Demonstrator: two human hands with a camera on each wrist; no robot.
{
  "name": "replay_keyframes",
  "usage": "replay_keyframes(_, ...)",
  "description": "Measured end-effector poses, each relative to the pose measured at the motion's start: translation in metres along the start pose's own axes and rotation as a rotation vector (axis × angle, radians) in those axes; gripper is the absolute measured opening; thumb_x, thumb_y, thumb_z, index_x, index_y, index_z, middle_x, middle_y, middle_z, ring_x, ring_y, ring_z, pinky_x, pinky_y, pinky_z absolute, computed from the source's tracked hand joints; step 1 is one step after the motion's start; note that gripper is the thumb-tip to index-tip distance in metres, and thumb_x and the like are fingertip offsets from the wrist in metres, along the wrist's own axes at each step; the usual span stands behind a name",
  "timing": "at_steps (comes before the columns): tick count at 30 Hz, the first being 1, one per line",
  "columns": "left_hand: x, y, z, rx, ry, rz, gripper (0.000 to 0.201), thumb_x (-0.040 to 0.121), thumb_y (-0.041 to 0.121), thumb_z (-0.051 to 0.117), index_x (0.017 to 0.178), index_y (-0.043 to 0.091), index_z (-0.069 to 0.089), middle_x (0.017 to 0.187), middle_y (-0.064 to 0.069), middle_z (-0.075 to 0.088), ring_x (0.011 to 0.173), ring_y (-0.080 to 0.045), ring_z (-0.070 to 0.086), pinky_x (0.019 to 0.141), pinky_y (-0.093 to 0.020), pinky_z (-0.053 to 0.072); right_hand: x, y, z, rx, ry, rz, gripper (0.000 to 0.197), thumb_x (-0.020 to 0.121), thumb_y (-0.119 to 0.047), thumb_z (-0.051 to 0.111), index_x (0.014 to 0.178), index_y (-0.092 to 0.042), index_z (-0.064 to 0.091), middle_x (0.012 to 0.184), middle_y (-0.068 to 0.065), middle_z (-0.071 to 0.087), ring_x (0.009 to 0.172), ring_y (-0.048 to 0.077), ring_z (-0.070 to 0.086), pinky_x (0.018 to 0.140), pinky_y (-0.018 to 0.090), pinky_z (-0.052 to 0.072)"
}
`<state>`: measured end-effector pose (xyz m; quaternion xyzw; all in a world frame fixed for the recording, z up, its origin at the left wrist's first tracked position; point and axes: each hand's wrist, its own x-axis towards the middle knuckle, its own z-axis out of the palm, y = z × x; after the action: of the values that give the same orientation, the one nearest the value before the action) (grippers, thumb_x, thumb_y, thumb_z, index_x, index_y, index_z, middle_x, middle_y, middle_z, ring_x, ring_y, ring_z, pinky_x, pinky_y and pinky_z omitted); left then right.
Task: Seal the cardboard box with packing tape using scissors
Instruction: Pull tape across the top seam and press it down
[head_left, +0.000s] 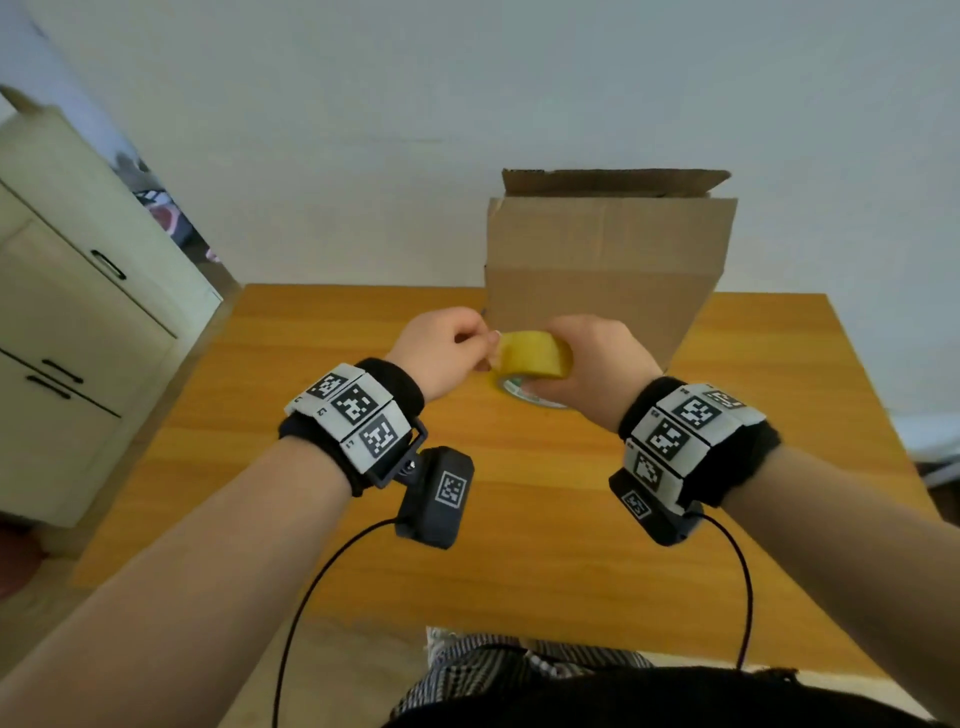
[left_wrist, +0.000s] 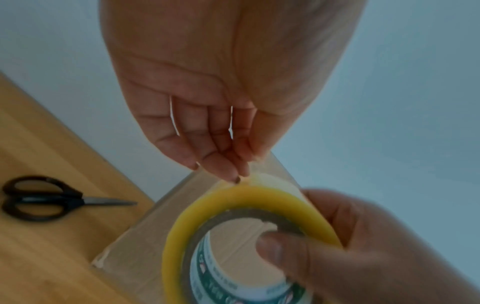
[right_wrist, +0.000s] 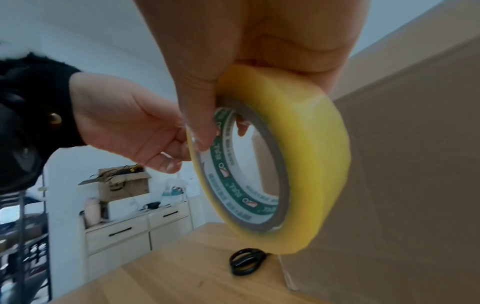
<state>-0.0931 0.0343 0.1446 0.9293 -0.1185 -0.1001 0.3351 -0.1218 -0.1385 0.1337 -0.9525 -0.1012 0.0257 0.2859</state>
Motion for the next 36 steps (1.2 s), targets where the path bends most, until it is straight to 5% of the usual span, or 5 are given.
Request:
replay_keyframes(4, 0.005, 0.004, -0.003, -0.283, 0.013, -0.175, 0.022, 0.095, 0.021, 0.049, 0.083, 0.006, 0.059, 0.095, -0.012, 0.071, 0.092, -0.029, 0.067, 0.076, -0.038, 0.053, -0.016, 0.03, -0.023, 0.028, 0.066, 0.085, 0.027, 0.079, -0.034, 0.07, 0.09, -0.018, 0.051, 0.076, -0.007, 0.047, 0.075, 0.015, 0.045, 0.059, 0.022, 0.031)
replay_keyframes(13, 0.012, 0.036, -0.01, -0.514, -0.083, -0.223, 0.009, 0.091, 0.014, 0.057, 0.094, 0.021, 0.052, 0.076, -0.001, 0.069, 0.068, -0.008, 0.068, 0.068, -0.024, 0.051, -0.034, 0.06, -0.032, 0.312, 0.184, 0.223, 0.048, 0.075, -0.024, 0.075, 0.111, -0.015, 0.044, 0.097, -0.004, 0.05, 0.088, 0.017, 0.053, 0.072, 0.031, 0.046)
replay_keyframes(22, 0.025, 0.05, -0.024, -0.572, -0.318, -0.13, 0.021, 0.094, 0.001, 0.047, 0.106, 0.005, 0.063, 0.081, -0.002, 0.067, 0.068, -0.001, 0.066, 0.062, -0.013, 0.053, -0.022, 0.064, -0.026, 0.563, 0.219, 0.415, 0.032, 0.081, -0.026, 0.069, 0.099, -0.009, 0.05, 0.088, 0.006, 0.067, 0.084, 0.023, 0.064, 0.076, 0.038, 0.052)
replay_keyframes(29, 0.032, 0.058, -0.023, 0.0, -0.222, 0.18, 0.021, 0.088, 0.01, 0.06, 0.107, 0.011, 0.068, 0.092, 0.002, 0.07, 0.089, -0.005, 0.065, 0.092, -0.023, 0.048, -0.02, 0.073, -0.012, 0.717, 0.156, 0.549, 0.028, 0.083, -0.025, 0.067, 0.104, -0.01, 0.056, 0.103, 0.017, 0.066, 0.093, 0.037, 0.064, 0.082, 0.051, 0.051)
replay_keyframes(36, 0.038, 0.072, -0.016, 0.284, -0.103, 0.332, 0.021, 0.09, 0.029, 0.058, 0.101, 0.018, 0.072, 0.105, 0.009, 0.063, 0.098, -0.005, 0.054, 0.084, -0.019, 0.037, -0.021, 0.069, 0.001, 0.802, 0.073, 0.612, 0.028, 0.089, -0.023, 0.059, 0.114, -0.012, 0.055, 0.111, 0.015, 0.064, 0.097, 0.036, 0.063, 0.084, 0.053, 0.051)
